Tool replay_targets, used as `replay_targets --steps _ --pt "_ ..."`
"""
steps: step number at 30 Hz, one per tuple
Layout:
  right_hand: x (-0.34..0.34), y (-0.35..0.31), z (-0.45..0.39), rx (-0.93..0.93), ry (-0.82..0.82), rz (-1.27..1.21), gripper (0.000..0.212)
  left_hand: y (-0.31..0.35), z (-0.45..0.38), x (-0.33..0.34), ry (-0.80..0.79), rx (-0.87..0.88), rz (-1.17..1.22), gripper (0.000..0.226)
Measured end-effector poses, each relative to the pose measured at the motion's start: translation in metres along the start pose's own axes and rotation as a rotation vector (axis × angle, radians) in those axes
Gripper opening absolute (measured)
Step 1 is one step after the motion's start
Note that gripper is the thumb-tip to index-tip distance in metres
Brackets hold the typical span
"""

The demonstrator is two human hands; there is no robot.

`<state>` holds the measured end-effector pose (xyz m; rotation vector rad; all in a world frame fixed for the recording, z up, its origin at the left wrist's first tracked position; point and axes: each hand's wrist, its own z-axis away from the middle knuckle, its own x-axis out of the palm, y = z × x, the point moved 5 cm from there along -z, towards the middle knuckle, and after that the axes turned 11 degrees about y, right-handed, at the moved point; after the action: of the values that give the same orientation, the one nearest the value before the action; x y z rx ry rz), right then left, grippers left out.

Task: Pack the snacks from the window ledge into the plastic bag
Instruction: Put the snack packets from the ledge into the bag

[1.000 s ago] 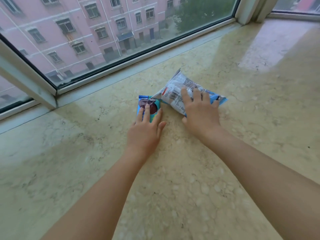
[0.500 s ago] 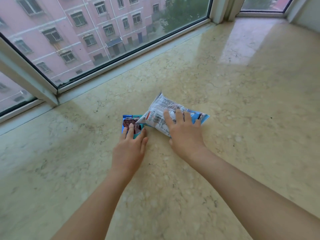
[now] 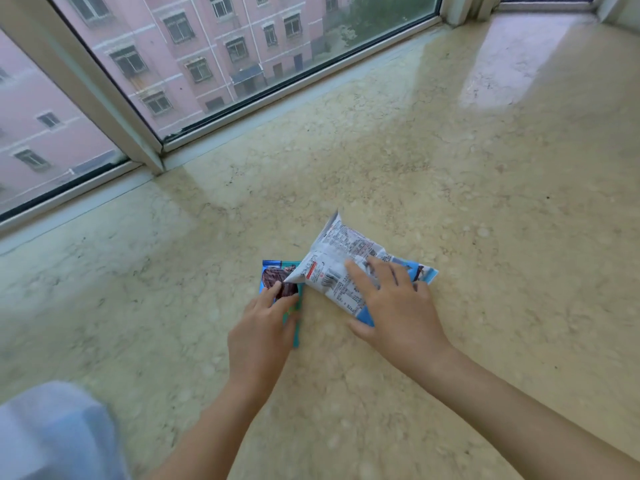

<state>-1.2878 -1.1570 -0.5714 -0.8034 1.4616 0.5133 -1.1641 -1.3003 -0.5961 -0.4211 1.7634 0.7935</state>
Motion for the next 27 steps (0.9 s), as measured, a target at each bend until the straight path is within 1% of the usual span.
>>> replay_targets --steps 2,3,5,6,7,9,12,14,17,19,22,24,25,27 --pt "-0.007 0.002 0.002 0.012 0.117 -0.048 0.072 -0.009 0.007 -0.004 -0.035 -0.141 0.036 0.039" --pt "-0.012 0.005 -0.001 0.043 0.131 -0.117 0.068 -0.013 0.008 -0.007 -0.033 -0.218 0.078 0.046" --pt "-0.018 0.016 -0.012 0.158 0.107 -0.360 0.061 -0.017 0.008 -0.013 -0.008 -0.333 0.158 0.056" --pt "-0.020 0.022 -0.020 0.210 0.108 -0.483 0.061 -0.017 0.008 -0.015 -0.006 -0.368 0.177 0.059" --pt "-0.021 0.029 -0.028 0.248 0.108 -0.566 0.067 -0.016 0.008 -0.016 -0.015 -0.394 0.185 0.062" --pt "-0.016 0.040 -0.043 0.317 0.027 -0.696 0.087 -0.014 0.008 -0.015 -0.034 -0.436 0.193 0.067" --pt "-0.003 0.052 -0.055 0.444 -0.218 -0.867 0.112 -0.013 0.007 -0.009 -0.033 -0.489 0.225 0.074" --pt "-0.001 0.054 -0.059 0.474 -0.330 -0.898 0.117 -0.015 0.005 -0.005 -0.031 -0.525 0.259 0.082" --pt "0.000 0.052 -0.062 0.485 -0.420 -0.919 0.112 -0.020 0.001 -0.002 -0.047 -0.587 0.360 0.091" --pt "0.003 0.050 -0.063 0.486 -0.472 -0.931 0.106 -0.027 -0.001 -0.001 -0.067 -0.642 0.433 0.082" --pt "0.009 0.046 -0.059 0.461 -0.563 -0.909 0.098 -0.039 -0.005 -0.002 -0.111 -0.710 0.506 0.056" --pt "0.011 0.043 -0.056 0.447 -0.590 -0.912 0.096 -0.046 -0.006 -0.006 -0.145 -0.753 0.583 0.042" --pt "0.012 0.041 -0.054 0.441 -0.592 -0.919 0.095 -0.048 -0.007 -0.008 -0.167 -0.766 0.618 0.038" --pt "0.012 0.038 -0.051 0.437 -0.590 -0.934 0.093 -0.051 -0.007 -0.015 -0.212 -0.795 0.697 0.038"
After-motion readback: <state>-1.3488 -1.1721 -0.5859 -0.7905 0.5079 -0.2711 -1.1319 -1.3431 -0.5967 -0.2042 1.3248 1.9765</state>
